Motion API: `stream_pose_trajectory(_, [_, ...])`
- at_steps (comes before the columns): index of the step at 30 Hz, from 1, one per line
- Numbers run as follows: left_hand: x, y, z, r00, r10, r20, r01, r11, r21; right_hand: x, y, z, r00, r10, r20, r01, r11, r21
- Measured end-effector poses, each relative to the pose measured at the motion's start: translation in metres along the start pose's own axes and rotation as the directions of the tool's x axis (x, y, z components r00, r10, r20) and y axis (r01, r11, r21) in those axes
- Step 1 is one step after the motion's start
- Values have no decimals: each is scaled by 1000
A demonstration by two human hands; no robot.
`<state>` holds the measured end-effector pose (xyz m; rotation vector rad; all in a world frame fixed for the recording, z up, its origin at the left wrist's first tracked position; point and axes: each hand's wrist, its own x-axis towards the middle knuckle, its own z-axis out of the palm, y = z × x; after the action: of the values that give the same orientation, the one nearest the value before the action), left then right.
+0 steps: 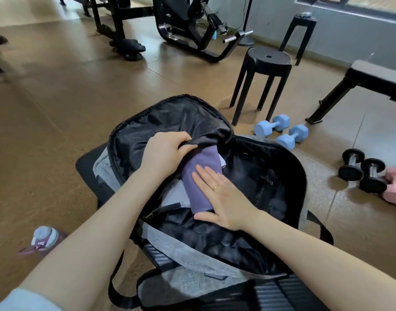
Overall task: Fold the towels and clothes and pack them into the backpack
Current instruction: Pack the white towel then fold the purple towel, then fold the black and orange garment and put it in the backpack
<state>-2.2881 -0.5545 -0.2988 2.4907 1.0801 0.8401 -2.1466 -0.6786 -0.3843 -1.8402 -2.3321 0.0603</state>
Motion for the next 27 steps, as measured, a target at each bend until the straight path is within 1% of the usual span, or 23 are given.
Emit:
stream_pose_trajectory(2, [1, 4, -4, 997, -8, -78, 1, 996, -90, 12, -3, 3, 999, 44, -2, -45, 998, -46])
stream_pose_trajectory(4, [3, 8, -12, 991, -10, -136, -16, 982, -189, 29, -7, 1, 995, 90, -44, -93, 993, -70])
stream_pose_trajectory(6, [6, 12, -19, 989, -3, -146, -32, 971, -236, 49, -10, -8, 989, 144, -42, -147, 986, -74])
stream_pose_trajectory(7, [8, 12, -21, 991, -4, -136, -30, 970, -242, 58, -8, -11, 985, 175, -10, -175, 983, -60])
stream_pose_trajectory(8, [8, 11, -20, 993, -10, -120, -19, 970, -241, 64, -6, -13, 978, 203, 44, -201, 978, -53])
stream_pose_trajectory(10, [6, 6, -12, 997, -48, -62, 32, 973, -231, 62, -4, -15, 975, 207, 78, -207, 978, -9])
stream_pose_trajectory(12, [-2, -3, 4, 996, -92, 15, 93, 978, -187, 44, -4, -18, 986, 161, 40, -162, 987, 23])
stream_pose_trajectory(14, [-10, -6, 21, 987, -121, 106, 132, 985, -110, 15, -6, -29, 991, 135, -11, -135, 991, 8])
stream_pose_trajectory(17, [-18, 5, 35, 962, -92, 259, 85, 996, 36, -30, -6, -53, 977, 214, -13, -214, 976, 27])
stream_pose_trajectory(18, [-21, 14, 36, 963, -79, 259, 66, 996, 60, -44, -5, -60, 971, 234, -48, -230, 971, 64])
stream_pose_trajectory(19, [-24, 25, 35, 978, -43, 205, 31, 998, 59, -59, -4, -69, 962, 257, -93, -246, 962, 119])
stream_pose_trajectory(20, [-28, 38, 35, 994, 23, 108, -27, 999, 35, -75, -3, -77, 945, 293, -145, -266, 947, 177])
stream_pose_trajectory(21, [-33, 54, 34, 996, 93, 15, -93, 996, -12, -92, -2, -84, 922, 330, -204, -285, 933, 221])
stream_pose_trajectory(22, [-39, 74, 33, 987, 157, -42, -160, 984, -83, -111, 1, -89, 892, 372, -258, -308, 916, 256])
stream_pose_trajectory(23, [-46, 97, 34, 974, 219, -54, -226, 960, -167, -132, 2, -92, 854, 420, -308, -337, 896, 288])
stream_pose_trajectory(24, [-55, 121, 38, 957, 287, -33, -286, 925, -250, -156, 2, -93, 811, 471, -348, -371, 873, 316])
stream_pose_trajectory(27, [-92, 195, 64, 889, 452, 74, -389, 830, -399, -237, -3, -95, 705, 594, -387, -493, 803, 335])
